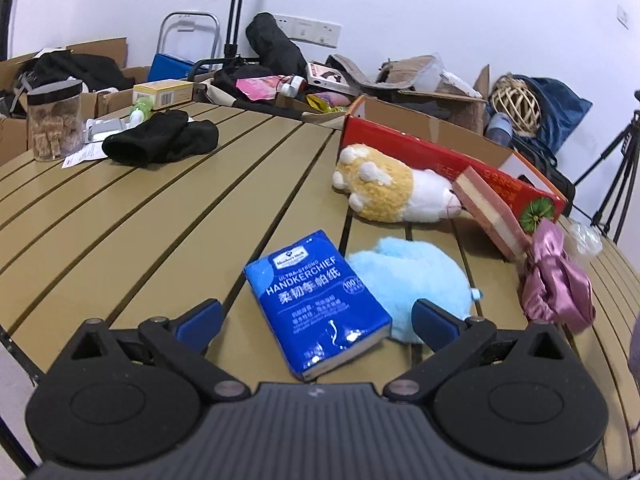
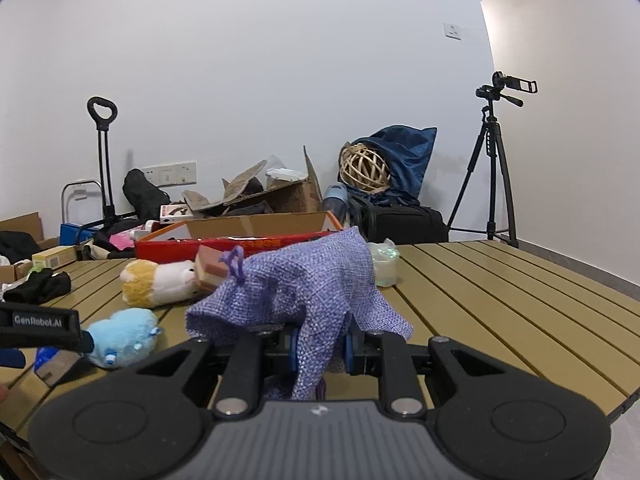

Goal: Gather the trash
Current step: 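Move the left gripper to the blue tissue pack and close on it, then carry the purple pouch and blue tissue pack down over the black bin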

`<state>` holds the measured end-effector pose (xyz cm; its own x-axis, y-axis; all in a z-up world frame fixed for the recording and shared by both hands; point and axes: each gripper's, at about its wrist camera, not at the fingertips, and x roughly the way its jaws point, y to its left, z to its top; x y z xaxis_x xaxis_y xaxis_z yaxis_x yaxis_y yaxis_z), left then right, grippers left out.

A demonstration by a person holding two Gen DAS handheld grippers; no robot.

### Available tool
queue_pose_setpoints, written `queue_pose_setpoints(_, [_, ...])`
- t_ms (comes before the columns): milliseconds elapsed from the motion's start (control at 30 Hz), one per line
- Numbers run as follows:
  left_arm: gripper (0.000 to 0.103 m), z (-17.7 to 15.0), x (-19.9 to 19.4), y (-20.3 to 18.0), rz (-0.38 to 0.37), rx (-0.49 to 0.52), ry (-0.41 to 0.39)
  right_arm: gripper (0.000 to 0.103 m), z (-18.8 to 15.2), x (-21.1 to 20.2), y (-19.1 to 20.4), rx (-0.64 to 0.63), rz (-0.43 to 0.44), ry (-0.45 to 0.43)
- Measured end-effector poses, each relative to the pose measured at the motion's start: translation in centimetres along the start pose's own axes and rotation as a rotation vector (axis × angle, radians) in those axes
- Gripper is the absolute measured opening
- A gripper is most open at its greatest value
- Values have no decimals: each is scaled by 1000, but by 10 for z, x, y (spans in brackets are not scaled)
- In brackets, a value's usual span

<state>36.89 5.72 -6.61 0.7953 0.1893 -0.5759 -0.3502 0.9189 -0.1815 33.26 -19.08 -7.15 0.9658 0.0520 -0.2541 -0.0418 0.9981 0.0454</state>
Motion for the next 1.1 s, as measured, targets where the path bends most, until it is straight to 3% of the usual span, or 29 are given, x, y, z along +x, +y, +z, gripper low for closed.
queue_pose_setpoints(467, [70,-5,-2,-4,-21,7,-30,19,-1,0,1,-13,2,4])
queue_pose_setpoints(1100, [67,-13,-19,7,-58,67,-67,19,-5,-8,-1,-47,18,-5])
